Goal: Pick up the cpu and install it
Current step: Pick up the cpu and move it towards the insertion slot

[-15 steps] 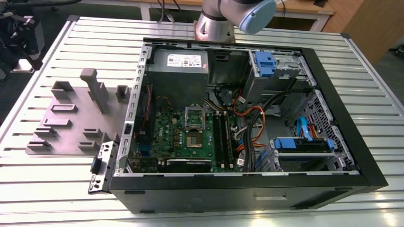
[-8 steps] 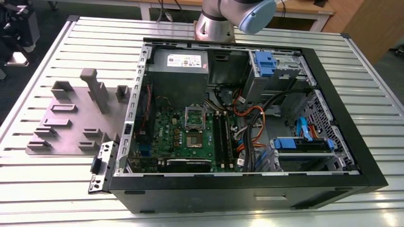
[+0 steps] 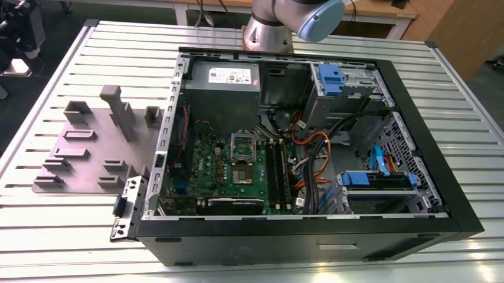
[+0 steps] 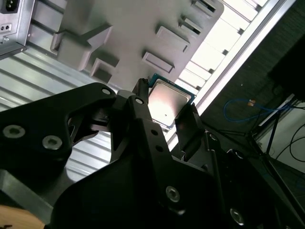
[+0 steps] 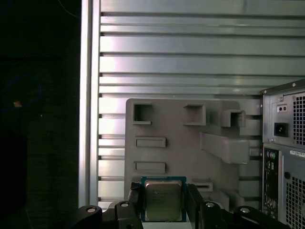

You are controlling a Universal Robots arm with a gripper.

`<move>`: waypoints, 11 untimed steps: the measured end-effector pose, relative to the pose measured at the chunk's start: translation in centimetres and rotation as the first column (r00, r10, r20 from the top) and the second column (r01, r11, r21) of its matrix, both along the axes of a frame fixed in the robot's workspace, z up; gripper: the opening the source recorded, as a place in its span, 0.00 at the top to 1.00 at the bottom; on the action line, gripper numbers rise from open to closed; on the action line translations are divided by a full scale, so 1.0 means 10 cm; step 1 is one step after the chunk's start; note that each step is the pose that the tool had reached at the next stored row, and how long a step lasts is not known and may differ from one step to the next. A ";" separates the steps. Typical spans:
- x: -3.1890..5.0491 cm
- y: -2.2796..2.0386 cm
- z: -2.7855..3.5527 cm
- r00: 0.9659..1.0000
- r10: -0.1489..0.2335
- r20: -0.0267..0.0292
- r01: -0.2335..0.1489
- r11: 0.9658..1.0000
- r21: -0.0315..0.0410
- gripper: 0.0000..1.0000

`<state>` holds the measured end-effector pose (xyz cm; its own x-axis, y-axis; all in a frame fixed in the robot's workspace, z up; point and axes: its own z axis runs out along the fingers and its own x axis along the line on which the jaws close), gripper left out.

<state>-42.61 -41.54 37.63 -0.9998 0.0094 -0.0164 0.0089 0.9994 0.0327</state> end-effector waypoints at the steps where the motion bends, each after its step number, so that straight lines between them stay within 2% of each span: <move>1: 0.000 0.000 0.013 1.000 0.000 0.000 0.000 1.000 0.000 0.53; 3: 0.000 0.000 0.036 1.000 0.000 0.000 0.000 1.000 0.000 0.53; 11: 0.001 0.001 0.044 1.000 0.000 0.000 0.000 1.000 0.000 0.53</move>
